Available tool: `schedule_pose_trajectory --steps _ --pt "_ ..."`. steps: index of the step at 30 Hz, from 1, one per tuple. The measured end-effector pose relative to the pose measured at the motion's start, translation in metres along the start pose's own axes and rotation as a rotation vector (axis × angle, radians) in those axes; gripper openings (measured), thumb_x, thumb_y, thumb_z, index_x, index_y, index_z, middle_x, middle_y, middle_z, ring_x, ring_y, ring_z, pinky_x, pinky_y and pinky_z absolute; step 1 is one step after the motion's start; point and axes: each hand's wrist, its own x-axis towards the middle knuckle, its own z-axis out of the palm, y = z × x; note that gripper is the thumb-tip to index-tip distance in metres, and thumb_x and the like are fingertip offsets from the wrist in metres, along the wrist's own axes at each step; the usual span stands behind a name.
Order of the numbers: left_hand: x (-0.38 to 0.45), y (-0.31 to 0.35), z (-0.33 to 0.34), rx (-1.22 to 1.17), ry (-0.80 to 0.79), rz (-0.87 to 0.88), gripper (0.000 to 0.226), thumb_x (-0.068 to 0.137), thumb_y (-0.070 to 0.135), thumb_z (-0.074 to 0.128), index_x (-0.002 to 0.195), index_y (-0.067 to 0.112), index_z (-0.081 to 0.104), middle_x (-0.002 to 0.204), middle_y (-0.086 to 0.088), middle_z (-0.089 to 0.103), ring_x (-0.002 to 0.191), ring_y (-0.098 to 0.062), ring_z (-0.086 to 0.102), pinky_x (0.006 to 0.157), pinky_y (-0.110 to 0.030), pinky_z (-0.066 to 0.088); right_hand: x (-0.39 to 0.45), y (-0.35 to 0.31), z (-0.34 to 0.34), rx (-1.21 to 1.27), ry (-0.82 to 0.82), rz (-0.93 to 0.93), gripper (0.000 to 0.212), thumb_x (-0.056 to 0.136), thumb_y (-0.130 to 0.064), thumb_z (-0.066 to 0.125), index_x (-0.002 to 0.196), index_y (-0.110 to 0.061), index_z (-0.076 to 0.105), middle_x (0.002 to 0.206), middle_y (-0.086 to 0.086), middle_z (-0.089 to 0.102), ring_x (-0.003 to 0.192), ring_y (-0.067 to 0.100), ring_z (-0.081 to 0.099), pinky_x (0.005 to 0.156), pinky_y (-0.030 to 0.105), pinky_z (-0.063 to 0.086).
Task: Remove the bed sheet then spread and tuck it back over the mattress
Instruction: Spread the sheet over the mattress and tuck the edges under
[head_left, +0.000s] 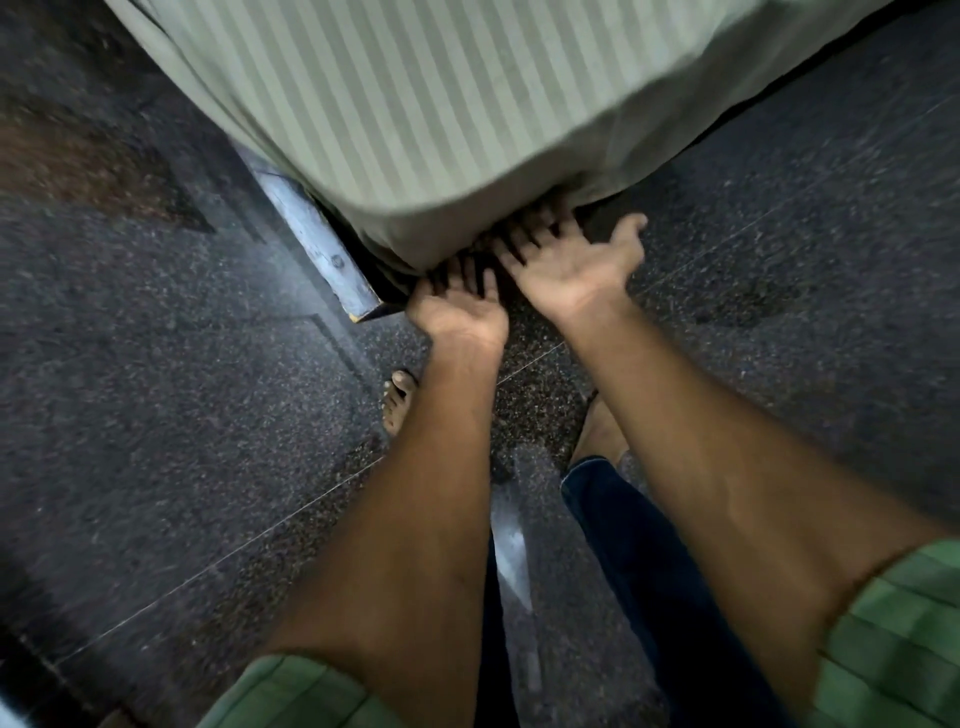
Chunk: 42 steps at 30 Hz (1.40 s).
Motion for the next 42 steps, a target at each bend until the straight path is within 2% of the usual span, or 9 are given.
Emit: schedule_pose_trajectory --steps 3,8,13,17,23,26,30,35,42 --pt "-0.019 -0.001 -0.015 0.106 -0.003 -0.05 0.049 0.106 0.037 0.028 0.144 0.02 0.055 0.143 -0.003 0.061 0.139 -0.018 0.048 0.108 -0.035 0.034 -0.022 -0.01 -0.029 -0.119 0.153 -0.105 0.095 0.095 -0.08 0.014 0.149 -0.01 0.048 0.142 0.018 0.06 0.138 0.035 0.052 0.125 0.052 0.021" --pt "-0.032 -0.008 -0.022 0.153 -0.031 -0.101 0.052 0.106 0.038 0.028 0.141 0.015 0.059 0.139 -0.005 0.065 0.135 -0.018 0.054 0.113 -0.035 0.037 -0.024 0.003 -0.01 -0.229 0.103 0.004 0.099 0.095 -0.08 0.021 0.151 -0.002 0.044 0.15 0.022 0.051 0.143 0.035 0.045 0.124 0.05 0.025" --pt "-0.018 -0.002 0.002 0.073 -0.084 -0.073 0.044 0.106 0.03 0.031 0.133 0.011 0.059 0.134 -0.013 0.065 0.129 -0.027 0.058 0.116 -0.043 0.04 -0.005 0.027 0.048 -0.223 0.1 -0.065 0.088 0.09 -0.081 0.03 0.139 -0.014 0.057 0.143 0.02 0.057 0.133 0.041 0.05 0.116 0.054 0.037" --pt "0.006 0.0 0.037 -0.034 -0.141 -0.067 0.063 0.098 0.038 0.025 0.144 0.006 0.055 0.146 -0.023 0.053 0.137 -0.044 0.048 0.12 -0.057 0.03 0.008 0.029 0.064 -0.18 0.119 -0.084 0.09 0.073 -0.089 0.039 0.13 -0.026 0.069 0.134 0.016 0.066 0.126 0.044 0.057 0.108 0.069 0.039" --pt "-0.006 0.001 0.0 0.079 -0.079 -0.135 0.054 0.099 0.041 0.034 0.141 0.014 0.056 0.14 -0.006 0.063 0.137 -0.019 0.052 0.118 -0.037 0.027 0.004 0.009 0.028 -0.175 0.085 -0.042 0.101 0.085 -0.089 0.028 0.149 -0.014 0.049 0.144 0.021 0.054 0.133 0.041 0.049 0.116 0.058 0.034" --pt "-0.021 0.005 0.004 0.073 -0.063 -0.15 0.053 0.099 0.038 0.033 0.14 0.015 0.057 0.143 -0.006 0.061 0.136 -0.017 0.053 0.117 -0.034 0.029 -0.011 0.003 0.022 -0.253 0.122 -0.034 0.094 0.093 -0.082 0.024 0.153 -0.011 0.042 0.149 0.023 0.05 0.14 0.04 0.044 0.12 0.053 0.03" --pt "-0.048 -0.013 0.03 0.109 -0.002 -0.153 0.053 0.101 0.035 0.032 0.141 0.012 0.058 0.139 -0.008 0.064 0.134 -0.02 0.055 0.109 -0.033 0.036 -0.031 -0.006 0.017 -0.474 0.323 -0.022 0.074 0.106 -0.062 0.023 0.147 -0.007 0.049 0.145 0.019 0.057 0.134 0.033 0.052 0.108 0.042 0.039" --pt "-0.094 -0.055 0.05 0.218 0.035 -0.21 0.049 0.103 0.039 0.035 0.135 0.012 0.062 0.135 -0.009 0.066 0.126 -0.022 0.06 0.112 -0.032 0.039 -0.068 -0.041 0.012 -0.599 0.411 -0.046 0.061 0.109 -0.051 0.034 0.131 -0.002 0.062 0.127 0.02 0.067 0.089 0.02 0.063 0.072 0.03 0.05" --pt "-0.158 -0.138 0.097 0.375 0.035 -0.208 0.047 0.1 0.043 0.041 0.13 0.017 0.066 0.116 -0.005 0.073 0.105 -0.018 0.067 0.09 -0.03 0.046 -0.12 -0.15 0.026 -0.556 0.42 -0.11 0.055 0.108 -0.051 0.036 0.129 -0.006 0.061 0.116 0.017 0.072 0.08 0.021 0.068 0.062 0.029 0.049"
